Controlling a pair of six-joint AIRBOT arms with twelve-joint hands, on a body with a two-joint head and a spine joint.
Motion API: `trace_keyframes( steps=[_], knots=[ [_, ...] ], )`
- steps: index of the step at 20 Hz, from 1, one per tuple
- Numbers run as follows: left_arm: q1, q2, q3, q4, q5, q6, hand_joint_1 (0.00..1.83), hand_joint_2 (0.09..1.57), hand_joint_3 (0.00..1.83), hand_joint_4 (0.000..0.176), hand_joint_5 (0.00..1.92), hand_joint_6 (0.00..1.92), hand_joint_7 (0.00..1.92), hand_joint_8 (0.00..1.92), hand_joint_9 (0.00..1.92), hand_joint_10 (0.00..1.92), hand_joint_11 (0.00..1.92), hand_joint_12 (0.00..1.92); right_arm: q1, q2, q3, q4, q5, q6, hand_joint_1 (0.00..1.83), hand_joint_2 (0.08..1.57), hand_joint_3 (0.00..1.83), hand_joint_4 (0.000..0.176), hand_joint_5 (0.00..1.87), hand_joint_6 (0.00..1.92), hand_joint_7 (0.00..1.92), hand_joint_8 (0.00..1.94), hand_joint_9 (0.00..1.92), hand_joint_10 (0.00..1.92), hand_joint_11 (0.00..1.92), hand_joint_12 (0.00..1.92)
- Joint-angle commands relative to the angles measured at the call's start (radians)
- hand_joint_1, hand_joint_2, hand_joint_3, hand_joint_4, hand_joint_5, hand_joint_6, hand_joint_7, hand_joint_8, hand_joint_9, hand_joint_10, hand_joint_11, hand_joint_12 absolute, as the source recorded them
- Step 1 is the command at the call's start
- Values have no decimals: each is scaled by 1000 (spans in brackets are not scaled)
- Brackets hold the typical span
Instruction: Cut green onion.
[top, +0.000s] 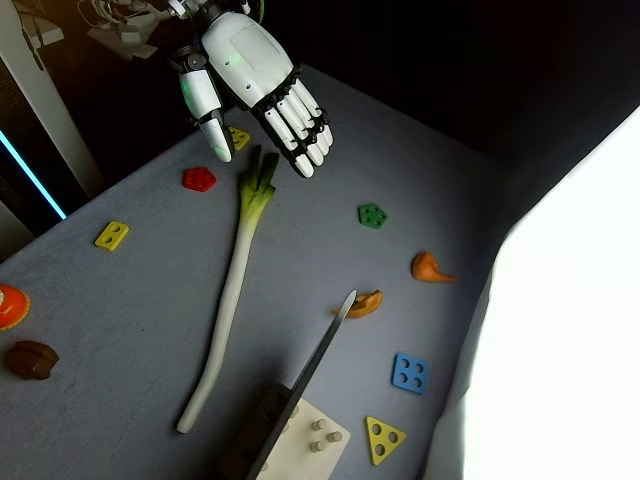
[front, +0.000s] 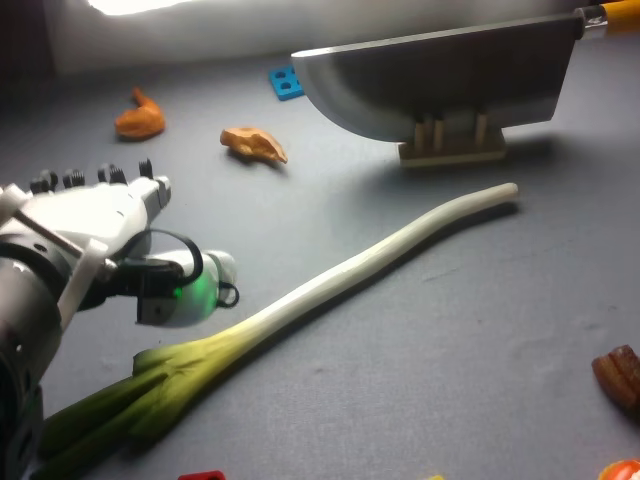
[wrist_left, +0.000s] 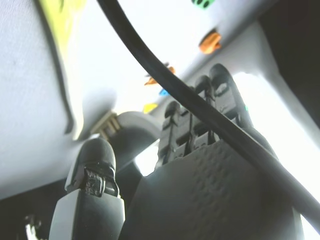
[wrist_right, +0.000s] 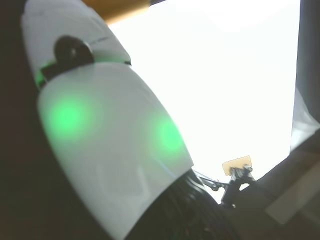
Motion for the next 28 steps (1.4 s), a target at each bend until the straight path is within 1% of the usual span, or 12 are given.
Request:
trace_keyframes(
  steps=[1, 3, 7, 11, 13, 16, 19, 20, 21, 25, 26, 28],
  knots=[
    [1, 4, -1, 90, 27, -12, 148, 1328, 0, 49, 43, 3, 84, 3, 64, 3, 0, 287, 1, 1, 18, 1, 113, 17, 1278, 1032, 0, 32, 0, 0, 0, 0, 0, 0, 0, 0],
    [25, 3, -2, 105, 28, -46, 167, 1328, 0, 49, 39, 1, 91, 4, 64, 2, 0, 284, -18, -26, 60, -96, 146, 108, 1243, 1042, 0, 34, 0, 0, 0, 0, 0, 0, 0, 0],
    [55, 2, -4, 131, 34, -53, 136, 1335, 1, 50, 16, 0, 78, 0, 52, 3, 0, 250, -35, -75, 136, -171, 239, 209, 1221, 1074, 0, 35, 0, 0, 0, 0, 0, 0, 0, 0],
    [60, -8, -4, 132, 34, -76, 148, 1332, 0, 47, 31, 3, 76, 1, 57, 3, 0, 302, -28, -107, 179, -210, 250, 292, 1277, 1048, 0, 27, 0, 0, 0, 0, 0, 0, 0, 0],
    [66, -23, -4, 144, 36, -96, 137, 1337, 1, 41, 40, 4, 79, 1, 52, 0, 0, 350, -25, -145, 232, -263, 250, 416, 1298, 1032, 0, 25, 0, 0, 0, 0, 0, 0, 0, 0],
    [78, -45, -8, 163, 36, -115, 207, 1322, 0, 28, 94, 12, 108, 4, 79, 5, 0, 564, -18, -183, 285, -316, 267, 499, 1237, 1047, 0, 29, 0, 0, 0, 0, 0, 0, 0, 0],
    [106, -61, -18, 181, 56, -176, 190, 1335, 2, 22, 101, 5, 135, 6, 81, 3, 0, 527, -11, -223, 354, -417, 287, 659, 1298, 1026, 0, 35, 0, 0, 0, 0, 0, 0, 0, 0],
    [117, -68, -25, 188, 83, -210, 211, 1335, 2, 20, 99, 3, 129, 3, 77, 1, 0, 511, -10, -237, 374, -419, 287, 663, 1303, 1026, 0, 31, 0, 0, 0, 0, 0, 0, 0, 0],
    [126, -69, -28, 191, 88, -220, 312, 1319, 0, 30, 77, 2, 86, 2, 74, 0, 0, 415, -10, -248, 388, -422, 287, 663, 1261, 1037, 0, 33, 0, 0, 0, 0, 0, 0, 0, 0],
    [154, -72, -31, 214, 88, -220, 286, 1330, 0, 40, 32, 8, 36, 0, 55, 3, 0, 249, -7, -289, 428, -459, 292, 659, 1242, 1042, 0, 29, 0, 0, 0, 0, 0, 0, 0, 0],
    [161, -74, -31, 220, 88, -220, 301, 1326, 0, 38, 60, 9, 65, 4, 63, 3, 0, 357, -7, -300, 440, -461, 292, 656, 1199, 1048, 0, 35, 0, 0, 0, 0, 0, 0, 0, 0],
    [169, -76, -29, 227, 88, -220, 280, 1317, 0, 37, 86, 6, 142, 8, 103, 8, 0, 515, -2, -318, 461, -462, 292, 650, 1242, 1050, 0, 26, 0, 0, 0, 0, 0, 0, 0, 0]
  ],
)
